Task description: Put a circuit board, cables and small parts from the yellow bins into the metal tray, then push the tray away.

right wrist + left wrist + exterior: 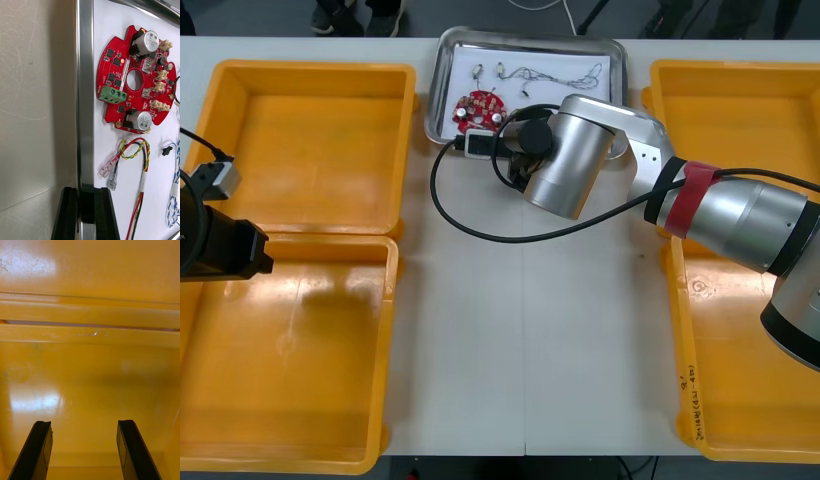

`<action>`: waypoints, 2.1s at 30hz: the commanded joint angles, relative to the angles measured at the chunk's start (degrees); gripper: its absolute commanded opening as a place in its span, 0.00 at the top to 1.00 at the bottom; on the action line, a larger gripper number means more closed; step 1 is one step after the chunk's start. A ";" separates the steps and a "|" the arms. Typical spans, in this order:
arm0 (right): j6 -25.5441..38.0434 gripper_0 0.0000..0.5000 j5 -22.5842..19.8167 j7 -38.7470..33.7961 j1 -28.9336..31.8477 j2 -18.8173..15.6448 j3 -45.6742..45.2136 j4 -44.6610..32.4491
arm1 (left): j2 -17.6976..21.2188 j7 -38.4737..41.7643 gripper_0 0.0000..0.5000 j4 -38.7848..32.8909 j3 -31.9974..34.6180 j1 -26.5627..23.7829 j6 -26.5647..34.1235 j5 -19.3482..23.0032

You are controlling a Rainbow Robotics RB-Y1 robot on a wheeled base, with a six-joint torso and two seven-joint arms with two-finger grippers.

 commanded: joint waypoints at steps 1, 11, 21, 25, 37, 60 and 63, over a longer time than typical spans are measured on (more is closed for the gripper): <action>-0.60 0.81 0.38 2.92 -3.17 0.94 -1.33 -0.19 | 2.05 -5.86 0.00 -1.69 1.76 0.69 0.46 -0.13; -0.42 0.00 -0.24 3.19 -3.26 0.94 -2.03 -0.27 | 2.05 -5.86 0.00 -1.69 1.76 0.69 0.46 -0.13; 10.21 0.00 -3.75 3.80 -3.61 0.94 -6.07 -6.51 | 2.05 -5.86 0.00 -1.69 1.76 0.69 0.46 -0.13; 17.16 0.00 -3.84 3.72 -3.61 0.94 -8.36 -11.00 | 2.05 -5.86 0.00 -1.69 1.76 0.69 0.46 -0.13; 39.83 0.00 -6.83 1.87 0.87 0.94 -17.50 -28.84 | 2.05 -5.86 0.00 -1.69 1.76 0.69 0.46 -0.13; 62.03 0.00 -8.94 -25.38 21.79 -6.18 -34.02 -68.92 | 2.05 -5.86 0.00 -1.69 1.76 0.69 0.46 -0.13; 62.03 0.00 -11.49 -29.86 25.57 -8.64 -38.15 -71.99 | 2.05 -5.86 0.00 -1.69 1.76 0.69 0.46 -0.13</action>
